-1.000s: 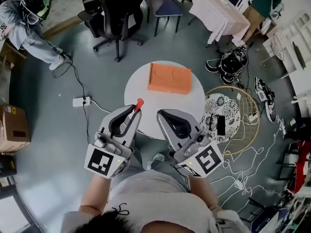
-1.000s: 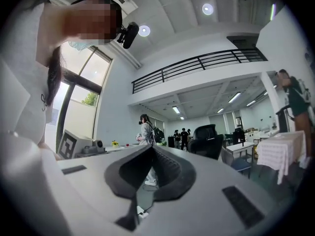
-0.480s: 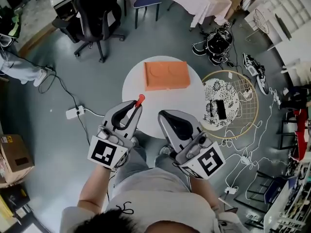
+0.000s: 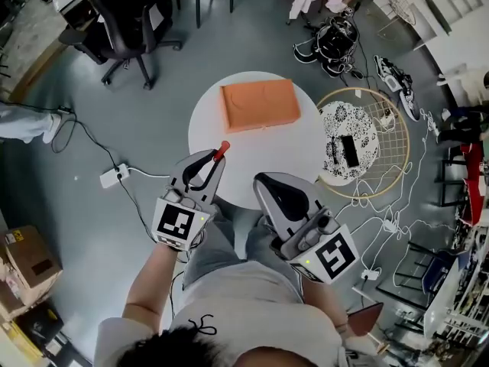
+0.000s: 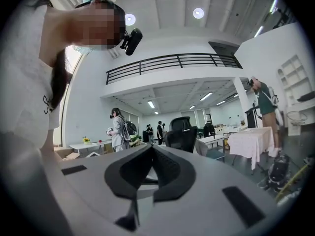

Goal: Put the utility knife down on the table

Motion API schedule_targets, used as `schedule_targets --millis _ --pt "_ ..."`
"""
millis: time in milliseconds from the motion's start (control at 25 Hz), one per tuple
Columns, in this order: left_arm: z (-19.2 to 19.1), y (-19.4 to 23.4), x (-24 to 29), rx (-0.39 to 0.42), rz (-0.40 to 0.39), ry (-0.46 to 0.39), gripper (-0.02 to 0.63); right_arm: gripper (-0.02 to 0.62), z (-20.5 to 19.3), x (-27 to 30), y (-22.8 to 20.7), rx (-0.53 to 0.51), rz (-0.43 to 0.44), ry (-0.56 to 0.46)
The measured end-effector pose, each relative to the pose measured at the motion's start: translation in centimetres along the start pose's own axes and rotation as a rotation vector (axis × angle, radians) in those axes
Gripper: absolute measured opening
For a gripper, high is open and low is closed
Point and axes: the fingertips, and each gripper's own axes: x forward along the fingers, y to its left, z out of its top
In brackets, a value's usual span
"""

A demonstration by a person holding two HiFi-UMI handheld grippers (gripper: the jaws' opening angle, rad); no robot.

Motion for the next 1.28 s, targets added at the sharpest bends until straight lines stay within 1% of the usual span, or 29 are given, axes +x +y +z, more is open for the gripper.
schedule_targets --millis 160,520,880,1280 --pt "-2.8 0.3 1.2 -0.001 -0.009 0.066 0.057 0.009 -0.3 -0.2 -0.6 0.013 -0.034 0.004" --pt "-9.4 1.0 3.6 0.034 -0.031 0.227 0.057 0.009 -1.1 -0.4 -1.9 0.035 -0.102 0.032" --pt "-15.6 1.3 5.4 0.055 -0.037 0.364 0.057 0.009 -2.1 -1.1 -3.4 0.039 -0.144 0.064" --pt "-19.7 1.0 6.6 0.081 -0.05 0.465 0.057 0.009 -2.8 -2.1 -4.2 0.042 -0.184 0.084"
